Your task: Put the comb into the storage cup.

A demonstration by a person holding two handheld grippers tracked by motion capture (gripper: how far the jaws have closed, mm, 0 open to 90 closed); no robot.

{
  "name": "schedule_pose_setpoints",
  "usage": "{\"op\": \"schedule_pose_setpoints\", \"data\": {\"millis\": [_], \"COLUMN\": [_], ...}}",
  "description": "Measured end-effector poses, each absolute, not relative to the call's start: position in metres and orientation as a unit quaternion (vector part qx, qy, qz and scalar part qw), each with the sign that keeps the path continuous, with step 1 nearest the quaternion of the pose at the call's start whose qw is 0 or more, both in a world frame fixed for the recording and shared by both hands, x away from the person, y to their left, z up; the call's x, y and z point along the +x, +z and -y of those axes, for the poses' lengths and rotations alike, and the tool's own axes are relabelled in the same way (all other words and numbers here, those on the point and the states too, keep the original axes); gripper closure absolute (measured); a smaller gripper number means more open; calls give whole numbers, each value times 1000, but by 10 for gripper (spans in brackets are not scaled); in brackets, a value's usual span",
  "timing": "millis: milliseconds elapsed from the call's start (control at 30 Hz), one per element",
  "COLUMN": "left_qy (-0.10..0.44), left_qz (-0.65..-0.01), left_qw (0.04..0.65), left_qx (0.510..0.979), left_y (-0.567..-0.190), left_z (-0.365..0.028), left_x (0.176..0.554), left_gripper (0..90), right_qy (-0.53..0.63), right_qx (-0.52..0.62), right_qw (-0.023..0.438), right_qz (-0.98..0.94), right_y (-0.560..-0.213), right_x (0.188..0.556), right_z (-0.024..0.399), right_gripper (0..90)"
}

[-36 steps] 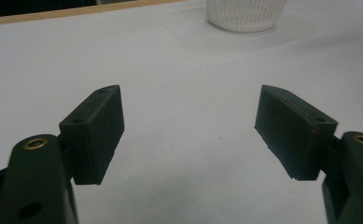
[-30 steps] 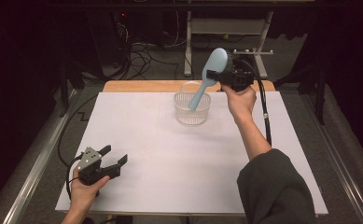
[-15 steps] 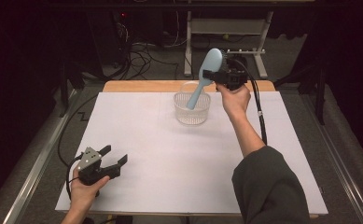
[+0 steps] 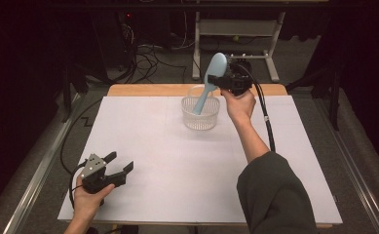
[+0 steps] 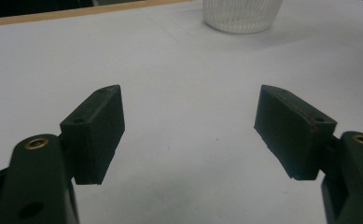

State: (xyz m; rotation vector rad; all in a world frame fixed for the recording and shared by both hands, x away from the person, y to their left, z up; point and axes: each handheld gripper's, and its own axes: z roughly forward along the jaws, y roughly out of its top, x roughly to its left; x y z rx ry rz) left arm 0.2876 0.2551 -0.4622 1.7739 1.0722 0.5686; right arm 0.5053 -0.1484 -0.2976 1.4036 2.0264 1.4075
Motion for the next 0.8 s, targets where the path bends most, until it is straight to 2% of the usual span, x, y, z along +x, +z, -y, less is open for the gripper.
{"op": "schedule_pose_setpoints", "data": {"millis": [800], "left_qy": [229], "left_qz": [-440], "left_qw": [477], "left_qx": [726], "left_y": [-463], "left_z": [-255], "left_x": [288], "left_gripper": [255], "right_qy": [478], "right_qx": [490], "right_qw": [151], "right_qz": [-713], "right_y": [-323], "right_x": [511], "right_z": [130], "right_gripper": [554]}}
